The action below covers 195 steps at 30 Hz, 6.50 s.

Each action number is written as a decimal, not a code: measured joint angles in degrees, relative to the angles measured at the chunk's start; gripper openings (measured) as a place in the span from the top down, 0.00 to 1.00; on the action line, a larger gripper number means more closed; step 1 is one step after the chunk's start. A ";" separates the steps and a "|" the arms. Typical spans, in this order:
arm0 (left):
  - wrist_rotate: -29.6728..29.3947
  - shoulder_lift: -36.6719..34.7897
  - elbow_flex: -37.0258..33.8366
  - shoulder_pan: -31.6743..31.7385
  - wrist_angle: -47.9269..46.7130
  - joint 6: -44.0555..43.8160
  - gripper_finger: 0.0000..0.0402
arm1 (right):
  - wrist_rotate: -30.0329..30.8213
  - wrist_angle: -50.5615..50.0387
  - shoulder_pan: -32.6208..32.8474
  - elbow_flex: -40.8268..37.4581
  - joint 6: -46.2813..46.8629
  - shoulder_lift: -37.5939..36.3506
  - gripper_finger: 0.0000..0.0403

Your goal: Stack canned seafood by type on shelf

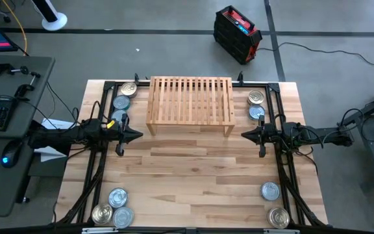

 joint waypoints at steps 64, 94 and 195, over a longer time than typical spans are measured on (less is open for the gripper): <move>-0.01 0.01 0.01 0.00 0.04 -0.01 1.00 | 35.06 11.08 -6.96 22.33 19.78 14.14 1.00; -0.01 0.01 0.00 -0.01 0.09 0.00 1.00 | -0.61 -30.60 -53.70 33.51 51.54 68.99 1.00; 0.02 0.01 0.00 0.00 0.07 0.00 1.00 | -22.13 -46.38 -1.45 28.47 37.19 67.12 1.00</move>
